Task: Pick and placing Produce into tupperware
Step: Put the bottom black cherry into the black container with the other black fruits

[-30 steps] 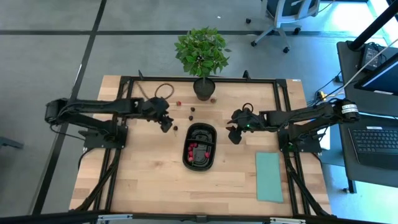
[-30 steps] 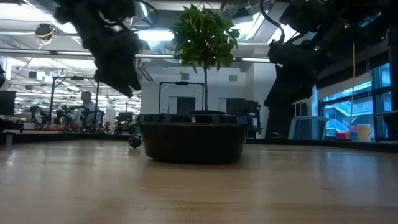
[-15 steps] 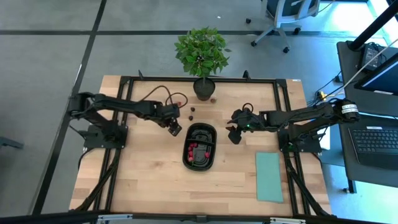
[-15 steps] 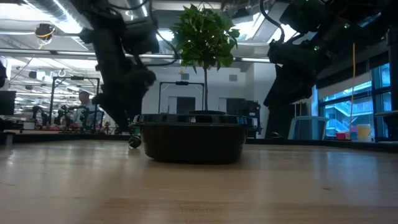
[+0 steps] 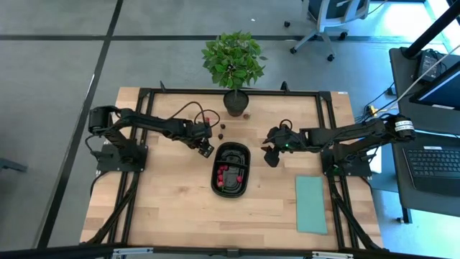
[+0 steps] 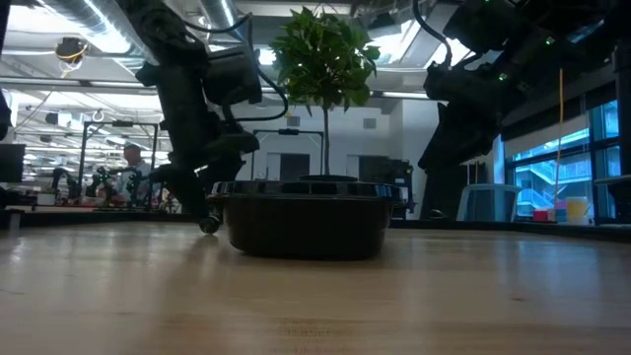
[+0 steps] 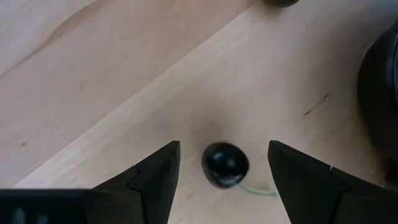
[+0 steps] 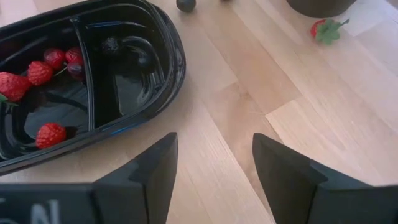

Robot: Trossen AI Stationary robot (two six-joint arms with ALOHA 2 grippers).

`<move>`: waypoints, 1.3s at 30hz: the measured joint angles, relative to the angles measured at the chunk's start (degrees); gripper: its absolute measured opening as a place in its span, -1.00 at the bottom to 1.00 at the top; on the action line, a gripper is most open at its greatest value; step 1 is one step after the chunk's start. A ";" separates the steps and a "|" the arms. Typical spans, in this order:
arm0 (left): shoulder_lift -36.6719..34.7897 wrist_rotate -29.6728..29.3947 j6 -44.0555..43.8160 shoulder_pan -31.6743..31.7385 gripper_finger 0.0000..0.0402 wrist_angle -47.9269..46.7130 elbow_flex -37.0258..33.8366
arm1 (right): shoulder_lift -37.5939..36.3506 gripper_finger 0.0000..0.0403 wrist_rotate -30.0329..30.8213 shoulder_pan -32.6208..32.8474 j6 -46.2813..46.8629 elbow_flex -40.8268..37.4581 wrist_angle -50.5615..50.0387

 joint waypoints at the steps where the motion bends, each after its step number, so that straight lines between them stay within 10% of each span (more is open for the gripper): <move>1: 0.00 0.00 0.01 0.00 0.17 -0.01 0.00 | 0.02 0.04 0.00 0.00 -0.03 0.00 0.00; 28: 2.91 -0.04 1.98 -0.39 0.17 -0.15 0.28 | 0.02 0.04 0.00 -0.02 0.06 0.02 0.00; 39: 3.02 -0.50 2.83 -0.32 -0.23 -0.62 0.10 | 0.02 0.04 0.00 -0.01 0.08 0.02 0.00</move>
